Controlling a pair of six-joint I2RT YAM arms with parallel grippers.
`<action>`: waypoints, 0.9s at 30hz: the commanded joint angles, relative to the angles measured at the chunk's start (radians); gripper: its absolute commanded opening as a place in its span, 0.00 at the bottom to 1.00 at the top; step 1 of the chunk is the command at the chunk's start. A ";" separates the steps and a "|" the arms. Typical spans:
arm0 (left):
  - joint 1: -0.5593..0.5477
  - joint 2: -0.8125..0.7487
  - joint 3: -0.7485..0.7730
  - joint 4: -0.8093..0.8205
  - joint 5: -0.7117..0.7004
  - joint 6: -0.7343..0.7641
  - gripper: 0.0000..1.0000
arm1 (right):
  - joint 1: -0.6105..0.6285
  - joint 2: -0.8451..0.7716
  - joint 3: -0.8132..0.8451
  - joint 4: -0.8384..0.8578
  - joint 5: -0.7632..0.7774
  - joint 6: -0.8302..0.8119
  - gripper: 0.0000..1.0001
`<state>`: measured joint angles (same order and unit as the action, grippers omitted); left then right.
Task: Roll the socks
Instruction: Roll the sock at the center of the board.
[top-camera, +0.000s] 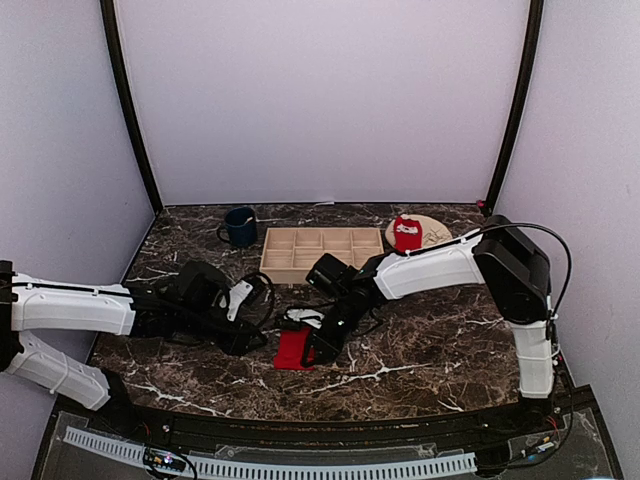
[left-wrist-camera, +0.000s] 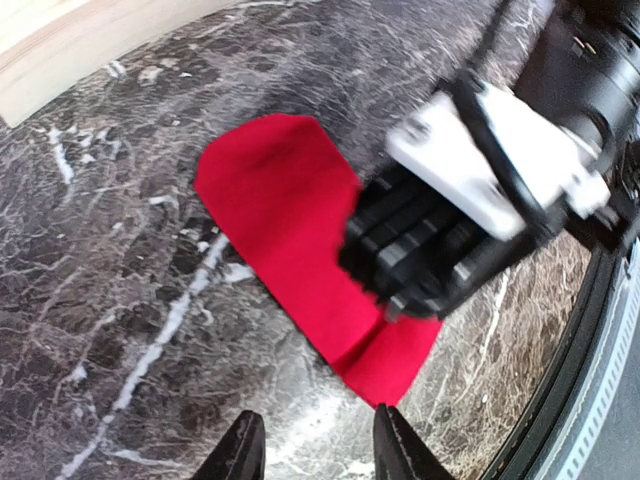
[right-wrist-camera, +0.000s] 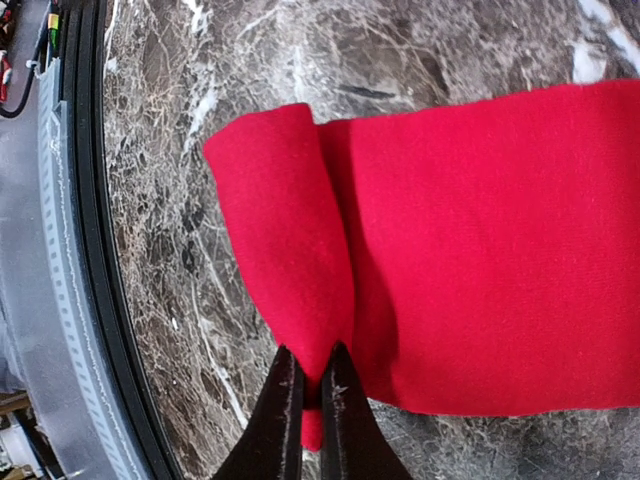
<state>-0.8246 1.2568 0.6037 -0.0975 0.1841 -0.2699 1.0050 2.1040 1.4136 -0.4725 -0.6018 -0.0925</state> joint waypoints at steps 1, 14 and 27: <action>-0.062 -0.041 -0.053 0.073 -0.045 0.055 0.39 | -0.020 0.030 0.017 -0.022 -0.076 0.035 0.05; -0.261 0.074 0.050 0.009 -0.096 0.321 0.39 | -0.045 0.063 0.040 -0.053 -0.165 0.059 0.06; -0.285 0.256 0.160 -0.050 -0.179 0.496 0.42 | -0.045 0.053 0.028 -0.058 -0.181 0.055 0.05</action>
<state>-1.1065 1.5021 0.7353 -0.1112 0.0444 0.1608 0.9657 2.1498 1.4342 -0.5213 -0.7639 -0.0418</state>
